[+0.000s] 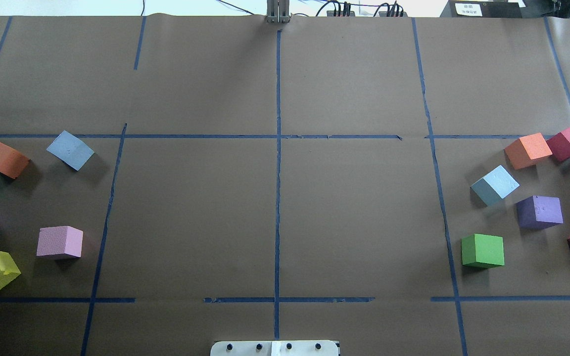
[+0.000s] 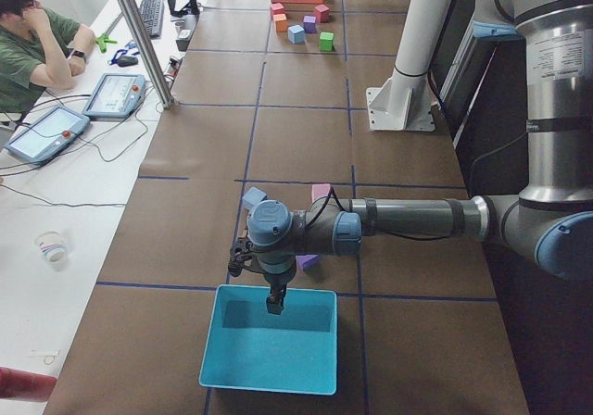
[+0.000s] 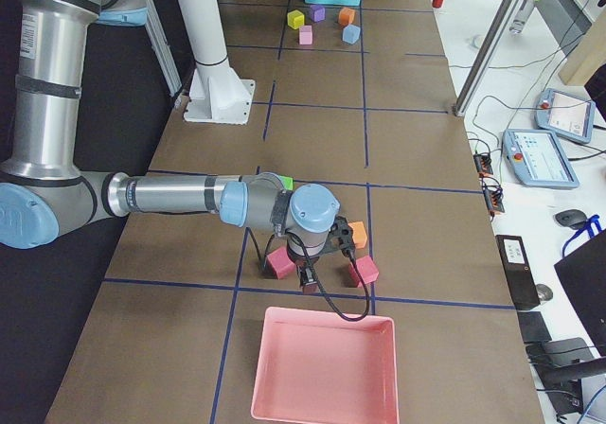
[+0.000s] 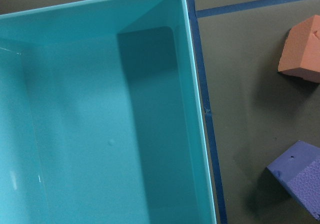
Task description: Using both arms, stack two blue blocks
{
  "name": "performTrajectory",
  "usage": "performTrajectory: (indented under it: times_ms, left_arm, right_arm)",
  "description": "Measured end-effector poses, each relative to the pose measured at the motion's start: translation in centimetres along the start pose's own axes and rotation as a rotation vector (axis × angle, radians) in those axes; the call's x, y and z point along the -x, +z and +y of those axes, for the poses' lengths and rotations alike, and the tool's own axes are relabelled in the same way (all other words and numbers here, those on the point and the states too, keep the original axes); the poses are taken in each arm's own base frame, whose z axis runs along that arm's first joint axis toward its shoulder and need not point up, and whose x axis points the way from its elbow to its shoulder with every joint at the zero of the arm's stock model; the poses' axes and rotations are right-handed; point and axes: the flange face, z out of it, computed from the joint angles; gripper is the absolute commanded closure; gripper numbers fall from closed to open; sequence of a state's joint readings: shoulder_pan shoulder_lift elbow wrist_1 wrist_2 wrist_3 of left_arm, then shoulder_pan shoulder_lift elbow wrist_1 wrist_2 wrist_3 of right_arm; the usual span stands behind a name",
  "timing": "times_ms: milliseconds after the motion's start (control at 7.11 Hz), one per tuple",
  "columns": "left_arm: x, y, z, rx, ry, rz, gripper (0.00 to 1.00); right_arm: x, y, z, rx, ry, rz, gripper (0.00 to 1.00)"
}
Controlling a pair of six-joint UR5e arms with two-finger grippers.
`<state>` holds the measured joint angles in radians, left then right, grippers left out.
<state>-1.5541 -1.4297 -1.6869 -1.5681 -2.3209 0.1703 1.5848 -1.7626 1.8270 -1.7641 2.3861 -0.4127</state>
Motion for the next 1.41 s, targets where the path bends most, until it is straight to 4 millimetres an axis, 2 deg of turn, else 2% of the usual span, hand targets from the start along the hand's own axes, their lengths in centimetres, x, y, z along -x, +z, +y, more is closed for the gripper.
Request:
performTrajectory:
  times_ms: [422,704,844,1407]
  left_arm:
    - [0.0,0.4,0.0,0.008,0.003,0.002,0.00]
    - [-0.3,0.7,-0.2,0.014,0.009,0.007,0.00]
    - [-0.4,0.8,-0.2,0.015,0.011,0.009,0.00]
    - [-0.5,0.8,-0.3,0.014,0.013,0.011,0.00]
  right_arm:
    - [0.4,0.1,-0.4,0.001,-0.014,-0.001,0.00]
    - [2.2,0.4,-2.5,-0.046,-0.110,-0.006,0.00]
    - [3.9,0.5,-4.4,-0.081,-0.155,-0.004,0.00]
    - [16.0,4.2,-12.7,-0.182,-0.276,0.003,0.00]
